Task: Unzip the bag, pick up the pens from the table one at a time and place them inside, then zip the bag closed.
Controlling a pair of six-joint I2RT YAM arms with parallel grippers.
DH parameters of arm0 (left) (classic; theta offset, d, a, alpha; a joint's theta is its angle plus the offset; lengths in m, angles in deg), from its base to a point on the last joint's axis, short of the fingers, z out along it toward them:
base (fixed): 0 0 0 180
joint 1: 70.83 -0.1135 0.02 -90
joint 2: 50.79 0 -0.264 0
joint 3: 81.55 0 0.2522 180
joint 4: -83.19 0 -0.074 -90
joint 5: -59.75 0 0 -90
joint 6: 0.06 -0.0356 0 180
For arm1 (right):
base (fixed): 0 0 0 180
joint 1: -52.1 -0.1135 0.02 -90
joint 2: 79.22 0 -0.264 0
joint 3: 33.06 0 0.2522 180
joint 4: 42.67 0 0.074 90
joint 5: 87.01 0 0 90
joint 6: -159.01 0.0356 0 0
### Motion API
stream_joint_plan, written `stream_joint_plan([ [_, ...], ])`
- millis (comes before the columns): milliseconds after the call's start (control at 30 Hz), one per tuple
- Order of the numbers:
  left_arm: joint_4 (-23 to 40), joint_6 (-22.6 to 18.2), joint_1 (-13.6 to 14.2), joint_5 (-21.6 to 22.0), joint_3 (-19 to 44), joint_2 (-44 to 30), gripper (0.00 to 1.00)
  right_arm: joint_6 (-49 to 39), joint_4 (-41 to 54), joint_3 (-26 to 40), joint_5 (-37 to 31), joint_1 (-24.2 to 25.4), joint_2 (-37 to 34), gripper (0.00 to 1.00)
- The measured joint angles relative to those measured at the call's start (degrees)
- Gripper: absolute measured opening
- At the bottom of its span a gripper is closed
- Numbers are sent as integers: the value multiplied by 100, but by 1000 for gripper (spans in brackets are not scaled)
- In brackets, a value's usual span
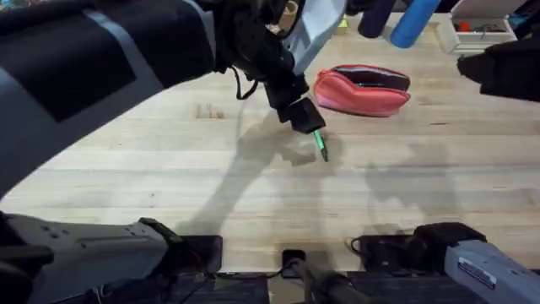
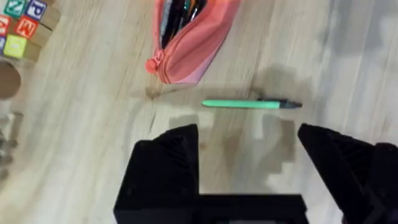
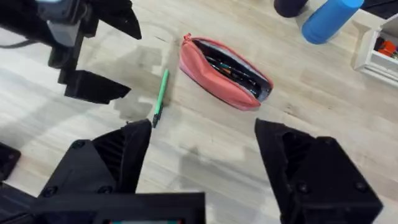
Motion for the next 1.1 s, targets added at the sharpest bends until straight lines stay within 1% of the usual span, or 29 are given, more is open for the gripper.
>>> stream_joint_plan([
  [67, -94, 467, 4, -29, 0, -1, 993, -1, 0, -1, 0, 0, 0, 997],
  [200, -228, 1738, 4, -111, 0, -1, 994, 0, 0, 0, 0, 0, 0, 997],
  [400, -256, 3509, 4, -608, 0, -1, 994, 1, 0, -1, 0, 0, 0, 998],
  [500, -256, 4392, 4, -785, 0, -1, 994, 1, 0, -1, 0, 0, 0, 997],
  [567, -255, 4858, 4, -838, 0, -1, 994, 1, 0, -1, 0, 0, 0, 997],
  [667, -291, 5309, 4, -909, 0, -1, 994, 0, 0, 0, 0, 0, 0, 997],
  [800, -518, 5690, 4, -951, 0, 1, 994, 1, 0, 1, 0, 0, 0, 996],
  [867, -558, 5903, 4, -951, 0, -1, 994, -1, 0, -1, 0, 0, 0, 997],
  [933, -555, 6029, 4, -949, 0, -1, 994, 1, 0, 1, 0, 0, 0, 997],
  [1033, -449, 6213, 4, -798, 0, -1, 995, 1, 0, 1, 0, 0, 0, 996],
  [1100, -227, 6432, 19, -522, 0, 0, 995, 0, 0, 0, 0, 0, 0, 997],
])
